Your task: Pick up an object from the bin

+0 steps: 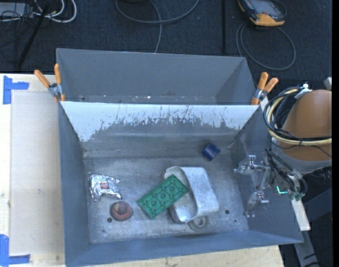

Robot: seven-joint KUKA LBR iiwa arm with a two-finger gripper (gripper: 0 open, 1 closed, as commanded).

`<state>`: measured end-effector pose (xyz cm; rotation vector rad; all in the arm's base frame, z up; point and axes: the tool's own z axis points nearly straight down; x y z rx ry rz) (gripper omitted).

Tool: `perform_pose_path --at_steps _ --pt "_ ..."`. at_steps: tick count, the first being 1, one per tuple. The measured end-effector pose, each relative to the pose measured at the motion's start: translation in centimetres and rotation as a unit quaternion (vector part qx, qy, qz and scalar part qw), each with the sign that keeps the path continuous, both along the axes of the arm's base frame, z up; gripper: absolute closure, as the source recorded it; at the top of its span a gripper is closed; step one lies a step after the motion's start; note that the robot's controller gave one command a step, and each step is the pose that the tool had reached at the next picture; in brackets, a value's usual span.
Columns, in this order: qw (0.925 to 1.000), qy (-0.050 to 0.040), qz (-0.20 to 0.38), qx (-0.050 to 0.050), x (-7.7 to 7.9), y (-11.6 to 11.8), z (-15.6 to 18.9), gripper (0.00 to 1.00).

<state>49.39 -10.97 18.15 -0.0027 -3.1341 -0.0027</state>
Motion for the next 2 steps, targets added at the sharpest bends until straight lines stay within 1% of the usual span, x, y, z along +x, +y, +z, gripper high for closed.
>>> perform_pose_path --at_steps 1,2 --pt "0.9991 0.0000 0.041 0.002 -1.6 8.2 -4.3 0.00" --pt "0.9999 -0.0087 0.009 0.000 -0.4 14.6 -6.5 0.00"
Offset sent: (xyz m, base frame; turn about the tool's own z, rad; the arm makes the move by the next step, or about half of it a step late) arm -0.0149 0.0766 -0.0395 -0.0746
